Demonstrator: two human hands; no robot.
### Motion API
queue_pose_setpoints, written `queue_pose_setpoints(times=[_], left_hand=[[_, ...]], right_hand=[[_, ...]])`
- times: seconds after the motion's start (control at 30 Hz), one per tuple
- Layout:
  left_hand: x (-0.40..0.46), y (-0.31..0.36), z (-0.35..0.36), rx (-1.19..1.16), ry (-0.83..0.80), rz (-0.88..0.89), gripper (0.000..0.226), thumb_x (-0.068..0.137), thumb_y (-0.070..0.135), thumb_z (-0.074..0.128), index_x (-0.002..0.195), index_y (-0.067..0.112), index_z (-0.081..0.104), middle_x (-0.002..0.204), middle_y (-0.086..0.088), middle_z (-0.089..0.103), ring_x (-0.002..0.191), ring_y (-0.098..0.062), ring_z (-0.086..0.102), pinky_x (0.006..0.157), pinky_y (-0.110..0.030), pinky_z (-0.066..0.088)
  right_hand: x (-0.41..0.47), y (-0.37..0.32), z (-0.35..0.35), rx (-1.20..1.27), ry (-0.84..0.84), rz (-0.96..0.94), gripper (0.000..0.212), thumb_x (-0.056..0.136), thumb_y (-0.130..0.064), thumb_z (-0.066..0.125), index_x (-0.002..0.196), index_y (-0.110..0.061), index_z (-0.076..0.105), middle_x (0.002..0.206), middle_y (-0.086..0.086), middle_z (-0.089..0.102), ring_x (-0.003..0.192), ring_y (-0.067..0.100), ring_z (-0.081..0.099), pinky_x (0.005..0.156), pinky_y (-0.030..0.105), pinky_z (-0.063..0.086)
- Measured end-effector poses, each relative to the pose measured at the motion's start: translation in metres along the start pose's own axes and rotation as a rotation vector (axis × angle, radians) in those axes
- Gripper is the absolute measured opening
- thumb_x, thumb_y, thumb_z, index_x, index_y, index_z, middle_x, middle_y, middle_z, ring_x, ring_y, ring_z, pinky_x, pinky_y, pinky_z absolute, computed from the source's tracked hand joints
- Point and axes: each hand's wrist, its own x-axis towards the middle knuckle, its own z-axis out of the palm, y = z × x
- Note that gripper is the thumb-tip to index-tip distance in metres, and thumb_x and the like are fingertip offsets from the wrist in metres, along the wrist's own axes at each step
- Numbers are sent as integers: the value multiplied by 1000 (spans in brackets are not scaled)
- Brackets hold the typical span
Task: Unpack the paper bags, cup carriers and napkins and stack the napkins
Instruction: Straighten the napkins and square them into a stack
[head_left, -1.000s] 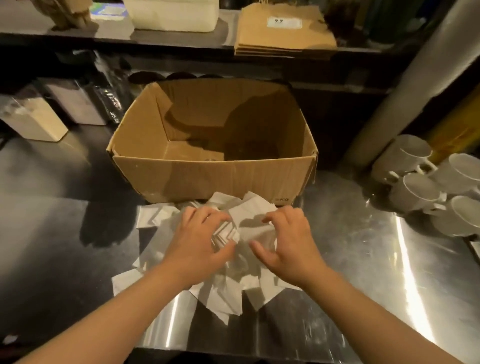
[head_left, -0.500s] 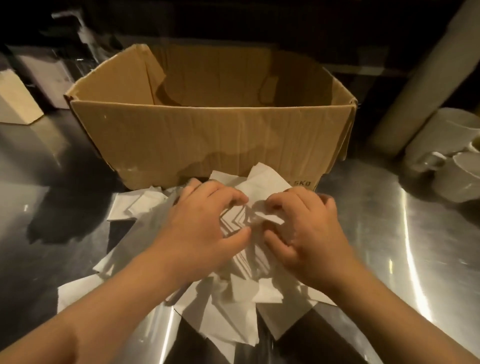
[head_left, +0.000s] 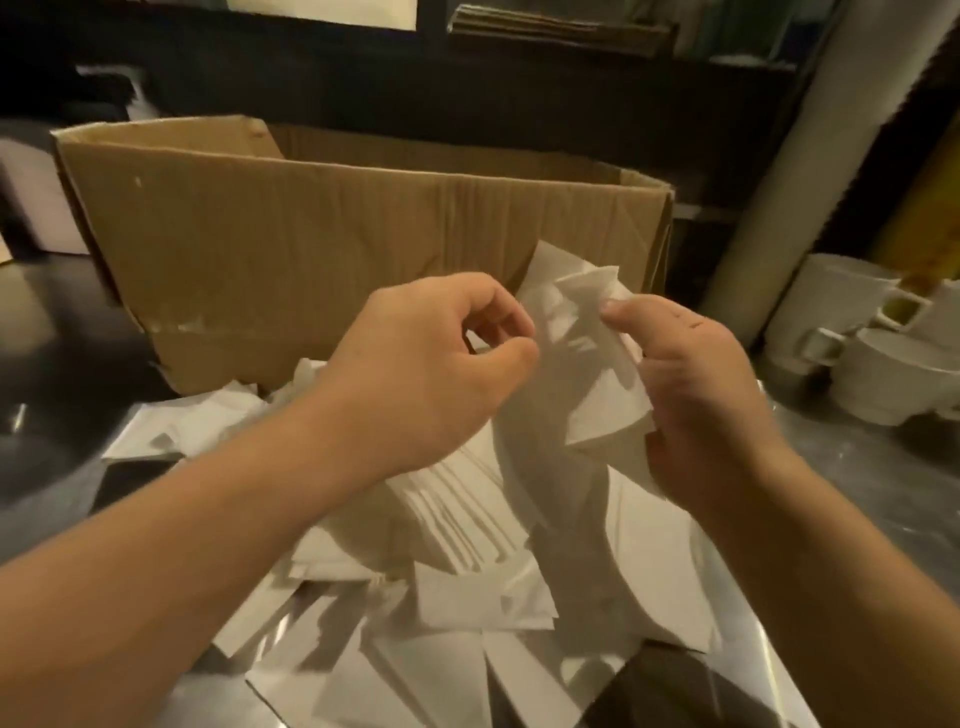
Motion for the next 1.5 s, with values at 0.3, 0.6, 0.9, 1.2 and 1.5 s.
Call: queue_pose_setpoints(times=[0.3,0.6,0.9,1.2,1.5], left_hand=[[-14,29,19,-823,-134,-393,46,98,59,55,117,24,76,106,-5,79,104,-24,75,100,-43,58],[-22,9,28,-1168,-30,-544,41,108,22,47,112,-9,73,116,-33,70,96,-34,67,90,-44,51],[-26,-5,24,-998,-186,-363,28,92,4,68,119,0,72,122,-28,70,106,-38,71,104,-53,51],[-29,-1,26,-803,-186,-443,14,99,8,66,110,9,74,107,-17,78,110,-37,72,108,-52,50],[-26,4,24,-881,-152,-413,15,100,21,64,103,14,77,95,-11,80,81,-21,75,86,-41,59]], right_hand=[[-22,-19,16,-90,-134,-132,51,103,-56,33,87,-31,74,90,-10,75,88,5,71,77,25,54],[-25,7,-2,-259,-208,-119,34,99,-6,54,111,-33,70,116,-8,62,101,14,65,73,23,59],[-15,13,-9,-96,-243,-62,32,94,-14,70,118,-35,64,111,-7,70,99,16,70,78,30,61],[-24,12,4,146,-122,121,28,103,-30,56,89,-24,79,92,-1,78,93,24,75,84,38,62],[-23,8,-1,444,-16,159,20,93,-8,68,113,-9,69,97,9,77,78,20,76,69,33,63]])
